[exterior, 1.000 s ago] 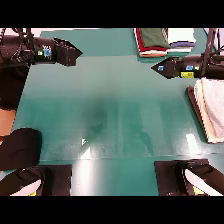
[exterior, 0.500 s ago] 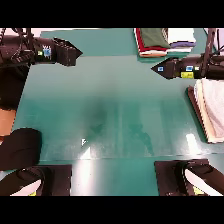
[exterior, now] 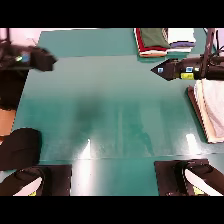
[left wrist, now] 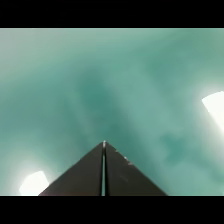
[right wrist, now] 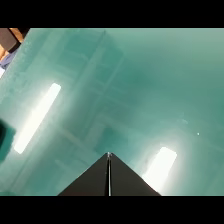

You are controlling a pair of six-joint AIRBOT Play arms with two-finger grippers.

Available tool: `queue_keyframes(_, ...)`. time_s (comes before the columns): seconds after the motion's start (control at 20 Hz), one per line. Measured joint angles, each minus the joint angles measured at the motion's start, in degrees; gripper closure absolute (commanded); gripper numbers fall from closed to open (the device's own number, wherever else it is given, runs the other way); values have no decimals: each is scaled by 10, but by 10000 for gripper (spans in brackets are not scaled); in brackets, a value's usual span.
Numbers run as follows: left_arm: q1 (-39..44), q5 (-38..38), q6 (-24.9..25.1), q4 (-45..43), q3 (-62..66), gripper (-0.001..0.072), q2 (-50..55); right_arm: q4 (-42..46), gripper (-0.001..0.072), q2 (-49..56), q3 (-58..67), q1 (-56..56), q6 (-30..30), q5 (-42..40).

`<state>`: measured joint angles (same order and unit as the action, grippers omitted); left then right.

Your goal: Fold the shirts.

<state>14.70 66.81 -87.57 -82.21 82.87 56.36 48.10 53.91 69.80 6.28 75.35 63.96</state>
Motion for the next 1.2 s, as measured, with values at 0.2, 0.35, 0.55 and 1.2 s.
queue_keyframes(0.2,-108,93,-13,-96,-125,430,-75,0,692,0,0,0,0,6)
queue_keyframes(0.35,-184,143,-18,-148,-238,65,-105,0,691,0,0,0,0,8)
queue_keyframes(0.55,-251,144,-19,-186,-379,65,-119,0,691,0,0,0,0,9)
queue_keyframes(1.2,-280,97,-37,-202,-451,683,-123,-2,692,-2,3,0,0,9)
